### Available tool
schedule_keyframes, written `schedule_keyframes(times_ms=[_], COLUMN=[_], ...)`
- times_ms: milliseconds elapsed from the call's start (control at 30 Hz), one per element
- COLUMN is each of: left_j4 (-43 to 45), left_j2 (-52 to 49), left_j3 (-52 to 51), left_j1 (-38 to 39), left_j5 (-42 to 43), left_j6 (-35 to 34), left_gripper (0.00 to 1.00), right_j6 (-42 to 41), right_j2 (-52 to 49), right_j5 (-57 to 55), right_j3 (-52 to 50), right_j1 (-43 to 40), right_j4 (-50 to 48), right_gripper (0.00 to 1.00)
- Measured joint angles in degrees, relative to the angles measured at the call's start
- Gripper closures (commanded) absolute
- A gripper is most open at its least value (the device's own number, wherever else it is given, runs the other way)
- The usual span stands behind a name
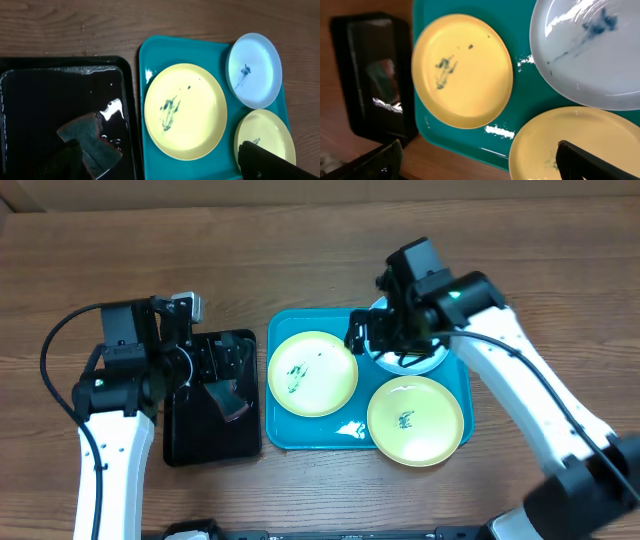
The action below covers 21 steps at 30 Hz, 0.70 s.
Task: Clean dirty plates on tray and stack at the side
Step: 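Grip the rim of the left yellow plate with the right gripper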
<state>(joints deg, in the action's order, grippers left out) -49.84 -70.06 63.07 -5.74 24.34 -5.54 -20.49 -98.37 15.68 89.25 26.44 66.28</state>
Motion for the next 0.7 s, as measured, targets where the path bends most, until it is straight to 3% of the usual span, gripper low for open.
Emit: schedule_keyframes(times_ms=[233, 700], left_j4=[-0.3, -1.9], left_j2=[-1.2, -1.3], left_j3=[0.0, 0.0], left_j1=[0.0, 0.0], left_j5=[0.2, 0.1], left_j6=[0.0, 0.0], left_gripper=[0.0, 0.0], right_j6=[3.3, -0.1], right_j2=[-11.2, -18.8], right_j5=[3.9, 6.2], right_j3=[0.0, 0.0], right_j1=[2.4, 2.6], right_j4=[-4.4, -6.3], right_gripper=[0.01, 0.09])
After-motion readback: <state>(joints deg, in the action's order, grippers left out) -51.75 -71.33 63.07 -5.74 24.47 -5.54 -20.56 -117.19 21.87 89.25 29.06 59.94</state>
